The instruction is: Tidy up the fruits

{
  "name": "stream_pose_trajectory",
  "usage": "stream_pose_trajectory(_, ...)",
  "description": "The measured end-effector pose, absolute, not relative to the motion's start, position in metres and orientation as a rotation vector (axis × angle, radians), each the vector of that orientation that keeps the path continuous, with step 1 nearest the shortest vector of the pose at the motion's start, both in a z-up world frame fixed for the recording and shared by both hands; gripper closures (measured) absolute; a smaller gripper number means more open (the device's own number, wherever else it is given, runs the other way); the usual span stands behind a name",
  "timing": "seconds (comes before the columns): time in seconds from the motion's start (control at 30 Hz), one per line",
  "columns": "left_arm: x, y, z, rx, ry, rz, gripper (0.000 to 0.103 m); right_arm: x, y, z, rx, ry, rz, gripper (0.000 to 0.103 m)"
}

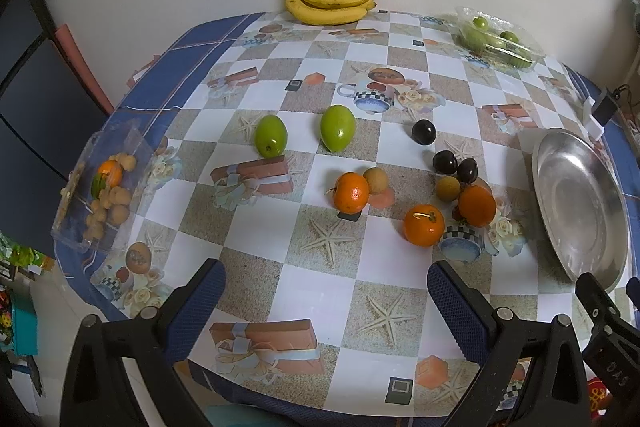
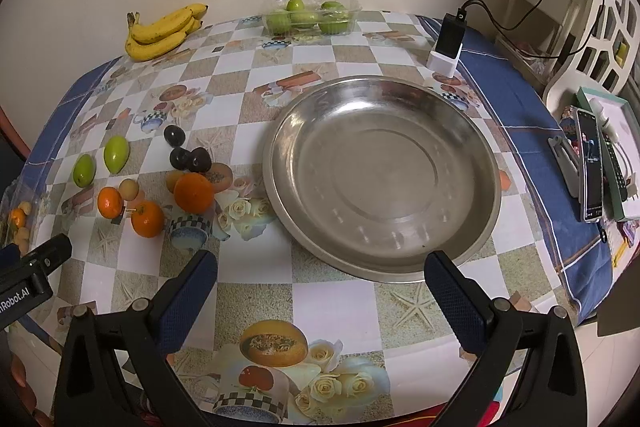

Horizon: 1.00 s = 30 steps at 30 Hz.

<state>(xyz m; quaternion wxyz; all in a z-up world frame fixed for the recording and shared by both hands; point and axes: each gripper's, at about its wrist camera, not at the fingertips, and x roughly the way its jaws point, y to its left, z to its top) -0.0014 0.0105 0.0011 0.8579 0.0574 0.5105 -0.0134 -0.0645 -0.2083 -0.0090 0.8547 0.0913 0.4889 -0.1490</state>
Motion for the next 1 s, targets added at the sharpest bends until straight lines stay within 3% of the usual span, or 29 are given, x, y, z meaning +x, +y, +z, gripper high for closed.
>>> stream_pose_trajectory(1.0, 0.045, 0.046, 0.008, -0.015, 1.137, -0.055, 0.001, -0.015, -0.162, 0.003, 0.215, 1.032, -0.089, 0.000)
